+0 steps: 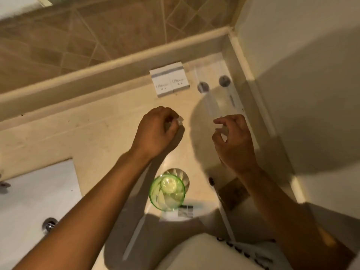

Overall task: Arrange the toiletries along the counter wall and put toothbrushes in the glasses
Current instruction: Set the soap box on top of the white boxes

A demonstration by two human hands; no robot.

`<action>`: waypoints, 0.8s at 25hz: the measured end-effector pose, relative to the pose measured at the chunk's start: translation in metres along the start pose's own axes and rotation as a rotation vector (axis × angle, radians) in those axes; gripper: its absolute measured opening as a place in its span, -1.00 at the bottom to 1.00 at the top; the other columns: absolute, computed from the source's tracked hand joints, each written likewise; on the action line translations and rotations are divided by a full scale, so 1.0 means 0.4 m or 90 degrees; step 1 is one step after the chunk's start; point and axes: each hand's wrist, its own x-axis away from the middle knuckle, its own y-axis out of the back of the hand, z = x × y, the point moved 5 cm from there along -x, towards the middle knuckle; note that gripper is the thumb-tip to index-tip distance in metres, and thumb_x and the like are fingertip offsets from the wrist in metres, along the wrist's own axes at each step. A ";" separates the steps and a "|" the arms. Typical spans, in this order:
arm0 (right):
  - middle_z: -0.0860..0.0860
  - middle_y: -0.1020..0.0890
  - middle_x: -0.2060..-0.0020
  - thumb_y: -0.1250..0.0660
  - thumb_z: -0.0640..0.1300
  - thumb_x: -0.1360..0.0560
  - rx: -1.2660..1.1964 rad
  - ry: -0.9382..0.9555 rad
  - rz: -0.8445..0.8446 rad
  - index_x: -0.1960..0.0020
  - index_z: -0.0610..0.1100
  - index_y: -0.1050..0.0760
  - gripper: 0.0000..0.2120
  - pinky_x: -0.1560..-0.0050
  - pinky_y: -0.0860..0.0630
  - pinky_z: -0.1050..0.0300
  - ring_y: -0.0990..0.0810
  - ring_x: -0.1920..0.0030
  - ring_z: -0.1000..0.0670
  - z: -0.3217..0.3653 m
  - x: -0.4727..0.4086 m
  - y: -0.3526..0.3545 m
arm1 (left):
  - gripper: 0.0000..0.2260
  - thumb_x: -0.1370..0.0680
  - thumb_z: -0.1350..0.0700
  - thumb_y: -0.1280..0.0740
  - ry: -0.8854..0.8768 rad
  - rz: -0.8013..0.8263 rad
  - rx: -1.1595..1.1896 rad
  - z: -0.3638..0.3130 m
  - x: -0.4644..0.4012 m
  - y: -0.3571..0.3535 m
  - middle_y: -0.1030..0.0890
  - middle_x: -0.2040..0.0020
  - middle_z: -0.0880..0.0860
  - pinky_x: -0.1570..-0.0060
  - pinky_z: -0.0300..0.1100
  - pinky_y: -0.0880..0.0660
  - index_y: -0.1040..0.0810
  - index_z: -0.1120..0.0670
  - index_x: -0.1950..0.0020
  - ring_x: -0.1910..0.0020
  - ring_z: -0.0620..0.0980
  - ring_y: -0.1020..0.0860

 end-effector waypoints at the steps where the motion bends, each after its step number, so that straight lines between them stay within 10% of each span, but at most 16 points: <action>1: 0.00 -0.45 -0.24 -0.34 -0.20 -0.52 0.002 -0.021 0.001 -0.22 -0.04 -0.55 -0.72 -0.09 -0.58 0.25 -0.62 -0.12 0.04 -0.012 0.026 0.024 | -0.89 -0.55 0.17 -0.36 -0.020 0.054 0.000 -0.032 0.001 -0.005 -0.68 0.08 0.06 0.04 -0.09 -0.49 -0.67 0.10 -0.01 0.09 0.05 -0.62; 5: -0.01 -0.47 -0.23 -0.35 -0.17 -0.53 0.079 -0.059 0.031 -0.23 -0.03 -0.53 -0.72 -0.07 -0.44 0.34 -0.52 -0.14 0.07 -0.070 0.140 0.109 | -0.84 -0.57 0.12 -0.35 -0.079 0.249 -0.047 -0.198 0.044 -0.049 -0.71 0.04 0.04 0.08 -0.17 -0.50 -0.68 0.09 -0.09 0.07 0.01 -0.63; 9: -0.07 -0.47 -0.24 -0.36 -0.10 -0.50 0.159 -0.118 0.102 -0.28 -0.04 -0.48 -0.65 -0.18 -0.41 0.11 -0.46 -0.24 -0.08 -0.152 0.242 0.124 | -0.83 -0.55 0.15 -0.34 -0.138 0.236 0.001 -0.351 0.127 -0.081 -0.68 0.02 0.06 0.08 -0.12 -0.54 -0.68 0.10 -0.09 0.09 0.02 -0.62; 20: -0.03 -0.47 -0.30 -0.36 -0.02 -0.51 0.116 -0.217 0.150 -0.40 0.01 -0.38 -0.52 -0.33 -0.47 -0.12 -0.45 -0.30 -0.08 -0.244 0.361 0.096 | -0.64 -0.31 -0.03 -0.29 0.469 0.228 0.293 -0.220 0.445 -0.302 -0.64 0.09 0.03 0.00 0.11 -0.64 -0.48 0.03 -0.07 0.11 0.12 -0.66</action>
